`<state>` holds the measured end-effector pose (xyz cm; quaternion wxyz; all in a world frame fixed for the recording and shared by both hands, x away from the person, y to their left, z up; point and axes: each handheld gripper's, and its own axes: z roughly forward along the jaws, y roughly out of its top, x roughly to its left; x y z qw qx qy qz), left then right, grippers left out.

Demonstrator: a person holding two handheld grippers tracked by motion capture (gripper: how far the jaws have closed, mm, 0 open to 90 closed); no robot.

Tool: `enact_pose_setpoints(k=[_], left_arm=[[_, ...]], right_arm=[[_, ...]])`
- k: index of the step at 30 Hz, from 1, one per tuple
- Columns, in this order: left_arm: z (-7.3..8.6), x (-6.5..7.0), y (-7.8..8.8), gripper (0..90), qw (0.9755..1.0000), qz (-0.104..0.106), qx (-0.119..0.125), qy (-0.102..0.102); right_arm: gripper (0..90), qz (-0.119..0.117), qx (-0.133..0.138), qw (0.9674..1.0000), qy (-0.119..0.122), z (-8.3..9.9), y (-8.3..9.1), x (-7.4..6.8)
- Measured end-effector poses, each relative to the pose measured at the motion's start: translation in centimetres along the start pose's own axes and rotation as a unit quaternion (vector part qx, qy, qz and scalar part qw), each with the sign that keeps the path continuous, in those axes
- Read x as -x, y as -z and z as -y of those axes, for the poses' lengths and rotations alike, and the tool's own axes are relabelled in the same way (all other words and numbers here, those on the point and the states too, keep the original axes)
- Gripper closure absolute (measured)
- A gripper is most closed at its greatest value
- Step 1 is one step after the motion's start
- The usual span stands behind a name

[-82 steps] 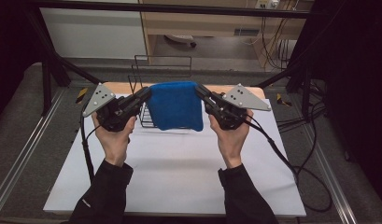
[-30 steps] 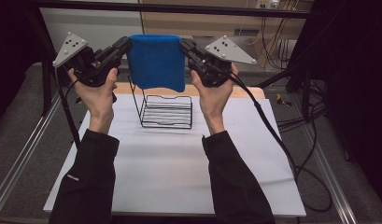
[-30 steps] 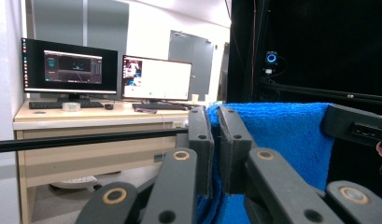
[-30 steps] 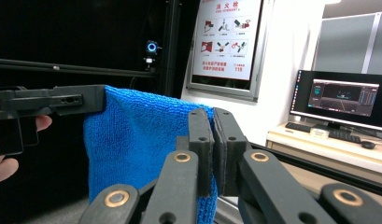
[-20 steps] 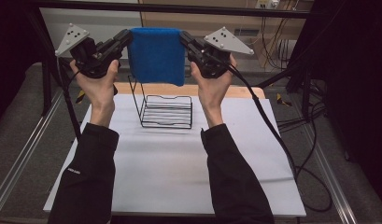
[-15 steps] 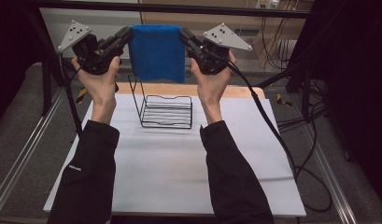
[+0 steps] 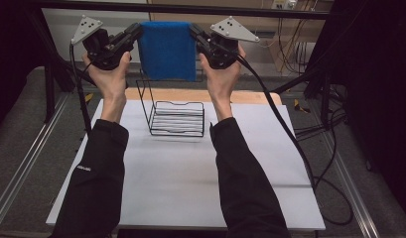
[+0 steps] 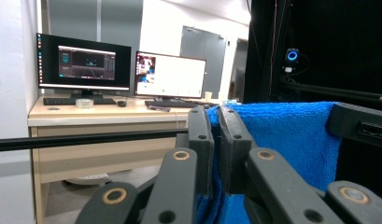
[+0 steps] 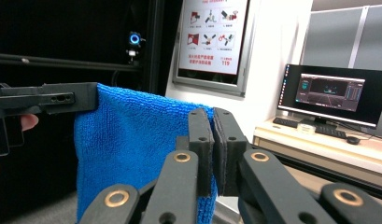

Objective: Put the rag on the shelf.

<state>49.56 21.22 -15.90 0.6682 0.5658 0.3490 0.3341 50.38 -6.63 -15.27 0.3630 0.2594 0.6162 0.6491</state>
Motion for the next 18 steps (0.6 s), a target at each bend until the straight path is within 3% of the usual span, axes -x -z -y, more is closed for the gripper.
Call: enact_pose_setpoints(k=[4,10,18], left_arm=[[0.3,-0.2,-0.5,84.8,1.0000,-0.002,-0.004,-0.005],[1.0,-0.7,-0.9,84.8,0.9999,-0.005,-0.009,-0.007],[3.0,-1.2,-0.4,84.8,0.9995,0.007,-0.027,-0.015]], right_arm=[[87.6,0.002,-0.002,1.0000,-0.001,0.1,-0.3,0.3],[87.6,0.001,-0.013,0.9998,0.018,0.9,-1.1,0.7],[87.4,-0.011,-0.032,0.9994,0.008,2.3,-0.8,0.6]])
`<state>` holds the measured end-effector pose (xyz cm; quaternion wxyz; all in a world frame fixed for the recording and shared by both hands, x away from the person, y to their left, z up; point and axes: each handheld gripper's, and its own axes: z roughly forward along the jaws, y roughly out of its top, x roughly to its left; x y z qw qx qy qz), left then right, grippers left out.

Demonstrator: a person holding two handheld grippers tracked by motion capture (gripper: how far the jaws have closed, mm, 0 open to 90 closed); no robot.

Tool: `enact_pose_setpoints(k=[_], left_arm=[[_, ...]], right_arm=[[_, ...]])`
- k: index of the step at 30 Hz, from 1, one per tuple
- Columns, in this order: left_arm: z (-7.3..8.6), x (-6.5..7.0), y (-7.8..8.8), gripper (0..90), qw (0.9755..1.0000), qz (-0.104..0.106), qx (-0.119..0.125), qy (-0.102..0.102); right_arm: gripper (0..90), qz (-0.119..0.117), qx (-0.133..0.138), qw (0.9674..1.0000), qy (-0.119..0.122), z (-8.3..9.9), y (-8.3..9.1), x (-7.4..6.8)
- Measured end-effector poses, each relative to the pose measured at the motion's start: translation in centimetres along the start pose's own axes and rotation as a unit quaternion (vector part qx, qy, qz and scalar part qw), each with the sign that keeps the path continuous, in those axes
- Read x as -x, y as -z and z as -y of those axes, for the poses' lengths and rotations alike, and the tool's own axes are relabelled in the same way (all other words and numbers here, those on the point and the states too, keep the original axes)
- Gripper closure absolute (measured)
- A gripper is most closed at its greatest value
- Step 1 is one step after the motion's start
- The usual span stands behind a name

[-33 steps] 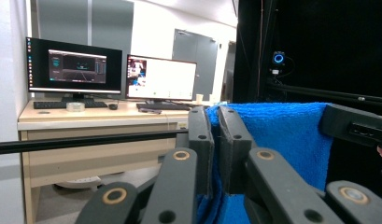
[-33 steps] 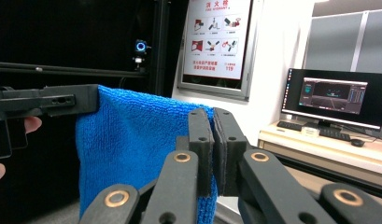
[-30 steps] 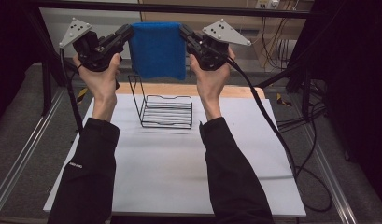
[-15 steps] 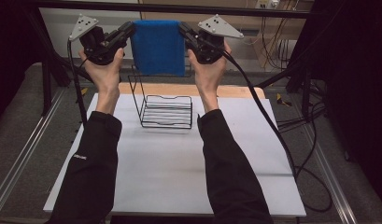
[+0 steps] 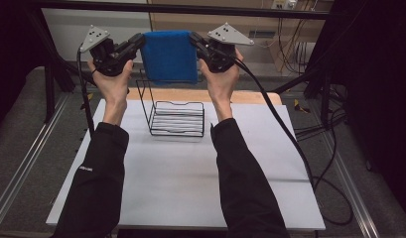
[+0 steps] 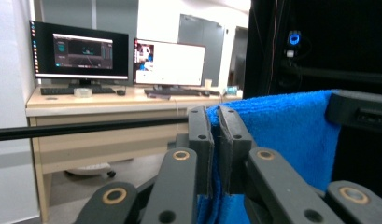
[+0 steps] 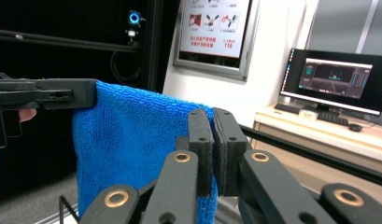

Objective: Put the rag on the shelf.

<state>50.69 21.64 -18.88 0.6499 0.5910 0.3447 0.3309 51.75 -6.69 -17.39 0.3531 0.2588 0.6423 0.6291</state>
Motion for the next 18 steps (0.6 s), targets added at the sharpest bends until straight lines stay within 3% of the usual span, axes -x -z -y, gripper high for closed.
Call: enact_pose_setpoints(k=[1,11,18], left_arm=[[0.2,0.0,0.1,84.8,1.0000,0.001,-0.003,-0.003],[1.8,0.3,0.8,84.7,0.9993,0.012,-0.031,-0.013],[2.7,0.5,1.3,84.7,0.9984,0.018,-0.049,-0.021]], right_arm=[[87.3,-0.004,-0.015,0.9999,0.001,0.3,0.1,-0.1],[87.1,-0.016,-0.043,0.9988,-0.018,2.4,0.8,-0.3],[87.0,-0.022,-0.051,0.9982,-0.022,3.6,1.2,-0.3]])
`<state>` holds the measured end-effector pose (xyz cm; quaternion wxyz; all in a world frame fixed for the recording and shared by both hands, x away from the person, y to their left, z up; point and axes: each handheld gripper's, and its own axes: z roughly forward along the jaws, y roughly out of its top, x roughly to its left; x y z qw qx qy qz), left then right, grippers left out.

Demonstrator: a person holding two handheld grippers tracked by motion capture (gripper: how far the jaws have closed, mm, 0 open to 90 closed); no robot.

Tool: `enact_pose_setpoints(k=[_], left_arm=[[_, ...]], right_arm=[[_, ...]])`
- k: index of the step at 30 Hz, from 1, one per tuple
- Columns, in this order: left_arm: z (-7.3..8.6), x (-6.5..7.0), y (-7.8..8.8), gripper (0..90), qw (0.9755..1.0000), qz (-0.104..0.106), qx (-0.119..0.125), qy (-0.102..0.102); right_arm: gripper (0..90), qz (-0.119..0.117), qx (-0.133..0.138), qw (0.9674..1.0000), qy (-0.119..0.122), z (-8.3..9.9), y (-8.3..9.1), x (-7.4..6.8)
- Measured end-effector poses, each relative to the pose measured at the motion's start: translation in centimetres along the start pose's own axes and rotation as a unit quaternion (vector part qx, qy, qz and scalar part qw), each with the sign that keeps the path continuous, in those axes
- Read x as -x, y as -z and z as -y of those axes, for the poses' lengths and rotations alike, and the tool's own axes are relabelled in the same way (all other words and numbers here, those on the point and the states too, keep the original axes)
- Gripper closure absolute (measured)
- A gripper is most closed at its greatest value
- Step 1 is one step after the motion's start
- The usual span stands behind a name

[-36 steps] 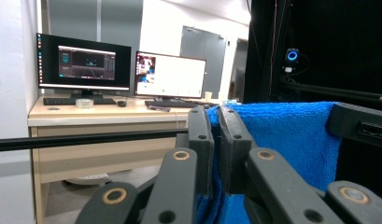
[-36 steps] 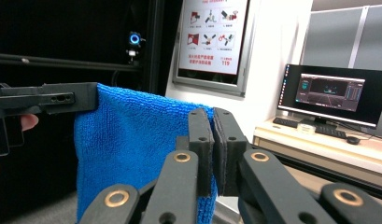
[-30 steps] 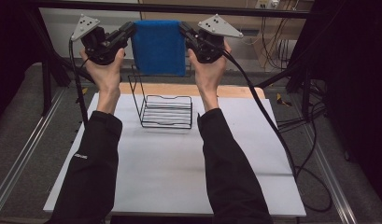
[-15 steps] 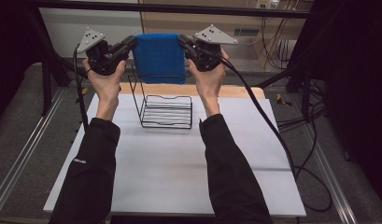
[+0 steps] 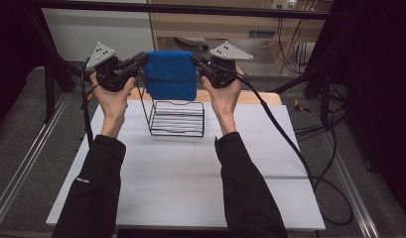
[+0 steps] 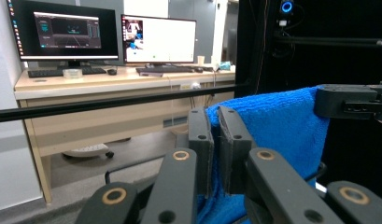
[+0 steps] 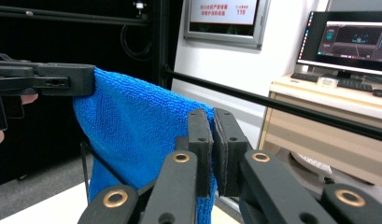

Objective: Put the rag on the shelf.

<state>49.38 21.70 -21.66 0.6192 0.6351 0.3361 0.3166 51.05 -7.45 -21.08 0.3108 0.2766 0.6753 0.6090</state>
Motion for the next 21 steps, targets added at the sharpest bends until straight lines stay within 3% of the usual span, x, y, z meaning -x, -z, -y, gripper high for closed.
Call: enact_pose_setpoints(k=[9,16,21], left_arm=[[0.5,-0.1,1.0,84.2,0.9999,0.008,-0.012,-0.004],[1.0,0.2,1.5,83.5,0.9996,0.015,-0.022,-0.008],[1.5,0.5,1.9,82.6,0.9987,0.019,-0.045,-0.014]], right_arm=[[86.5,-0.015,-0.011,0.9998,0.009,-0.1,0.6,-0.7],[86.2,-0.031,-0.037,0.9984,0.029,0.0,1.6,-1.4],[86.0,-0.041,-0.059,0.9971,0.026,0.1,1.9,-1.6]])
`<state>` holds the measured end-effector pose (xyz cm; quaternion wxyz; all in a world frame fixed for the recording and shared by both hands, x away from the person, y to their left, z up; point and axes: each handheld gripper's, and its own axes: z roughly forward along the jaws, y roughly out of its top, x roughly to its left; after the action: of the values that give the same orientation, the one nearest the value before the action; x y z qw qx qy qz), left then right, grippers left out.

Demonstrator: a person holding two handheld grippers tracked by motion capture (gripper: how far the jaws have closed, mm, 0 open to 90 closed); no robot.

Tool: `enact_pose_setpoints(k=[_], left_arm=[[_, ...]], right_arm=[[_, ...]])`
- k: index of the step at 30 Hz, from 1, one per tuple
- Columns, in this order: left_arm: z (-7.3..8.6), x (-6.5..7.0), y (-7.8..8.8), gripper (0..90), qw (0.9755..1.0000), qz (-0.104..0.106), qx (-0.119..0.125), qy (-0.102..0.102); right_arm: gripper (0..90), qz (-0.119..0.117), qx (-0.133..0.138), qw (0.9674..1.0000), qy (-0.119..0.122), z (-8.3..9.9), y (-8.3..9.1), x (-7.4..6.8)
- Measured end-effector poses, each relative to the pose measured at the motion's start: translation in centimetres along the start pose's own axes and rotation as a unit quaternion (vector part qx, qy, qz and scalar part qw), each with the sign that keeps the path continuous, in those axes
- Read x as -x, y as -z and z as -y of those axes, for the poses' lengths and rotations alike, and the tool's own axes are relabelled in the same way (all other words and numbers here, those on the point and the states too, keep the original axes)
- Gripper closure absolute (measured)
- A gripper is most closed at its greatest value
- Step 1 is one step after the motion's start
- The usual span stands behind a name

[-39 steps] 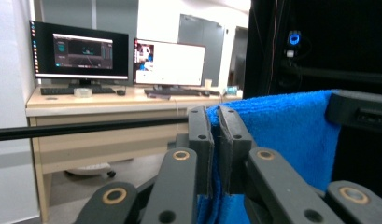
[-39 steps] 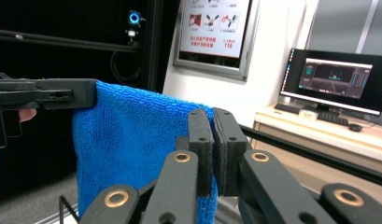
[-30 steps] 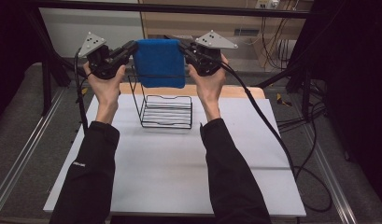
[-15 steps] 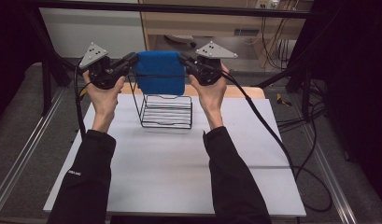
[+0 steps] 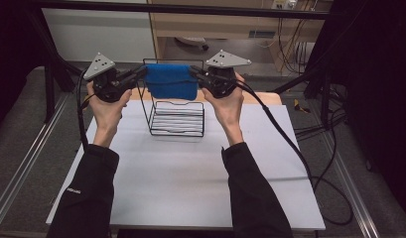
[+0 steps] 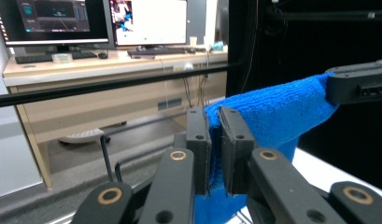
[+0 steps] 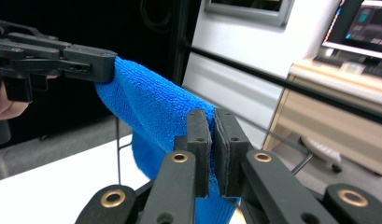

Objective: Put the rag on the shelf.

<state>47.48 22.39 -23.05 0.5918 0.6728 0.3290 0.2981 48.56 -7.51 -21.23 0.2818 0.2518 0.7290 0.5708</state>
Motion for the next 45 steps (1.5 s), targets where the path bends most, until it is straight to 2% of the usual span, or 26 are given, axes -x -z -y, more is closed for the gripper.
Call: enact_pose_setpoints(k=[1,7,13,17,21,25,28,30,31,32,34,35,38,45], left_arm=[[0.1,0.1,0.1,82.3,0.9999,-0.001,-0.009,-0.005],[0.7,0.3,0.1,80.8,0.9991,0.005,-0.043,-0.006],[1.3,0.3,0.2,78.9,0.9977,0.014,-0.067,0.006],[1.3,0.3,0.4,76.1,0.9965,0.018,-0.081,0.007],[0.7,0.2,1.2,67.0,0.9965,0.025,-0.079,0.014],[-0.3,0.1,2.1,66.8,0.9975,0.026,-0.062,0.023],[-0.7,0.2,2.1,71.6,0.9974,0.024,-0.064,0.023],[-0.6,0.3,1.7,72.7,0.9963,0.026,-0.078,0.027],[-0.4,0.3,1.5,77.7,0.9951,0.030,-0.090,0.028],[-0.2,0.4,1.2,77.7,0.9939,0.035,-0.102,0.027],[0.3,0.6,0.8,83.4,0.9918,0.038,-0.120,0.020],[0.8,0.7,0.4,85.0,0.9900,0.041,-0.134,0.019],[1.1,0.7,0.1,89.2,0.9886,0.042,-0.143,0.020],[1.7,0.8,-0.3,90.0,0.9867,0.034,-0.159,0.008]], right_arm=[[86.0,-0.003,-0.004,1.0000,-0.001,0.1,0.1,0.0],[85.9,-0.020,-0.029,0.9993,-0.012,1.0,0.2,0.2],[85.6,-0.041,-0.045,0.9981,-0.009,2.0,0.1,0.1],[85.5,-0.042,-0.051,0.9978,-0.010,2.3,0.0,0.2],[85.3,-0.041,-0.055,0.9977,-0.003,2.5,0.0,0.1],[85.3,-0.041,-0.056,0.9976,-0.001,2.5,0.0,0.1],[85.1,-0.041,-0.059,0.9974,0.004,2.6,-0.2,0.0],[85.1,-0.041,-0.060,0.9973,0.005,2.7,-0.2,-0.1],[84.9,-0.042,-0.062,0.9972,0.007,2.7,-0.2,0.0],[84.9,-0.042,-0.062,0.9972,0.007,2.7,-0.2,0.0],[84.5,-0.042,-0.063,0.9971,0.009,2.7,-0.2,-0.1],[84.3,-0.042,-0.063,0.9971,0.011,2.7,-0.2,-0.1],[83.8,-0.043,-0.066,0.9968,0.015,2.8,-0.3,-0.1],[79.5,-0.045,-0.073,0.9961,0.019,2.9,-0.3,-0.2]])
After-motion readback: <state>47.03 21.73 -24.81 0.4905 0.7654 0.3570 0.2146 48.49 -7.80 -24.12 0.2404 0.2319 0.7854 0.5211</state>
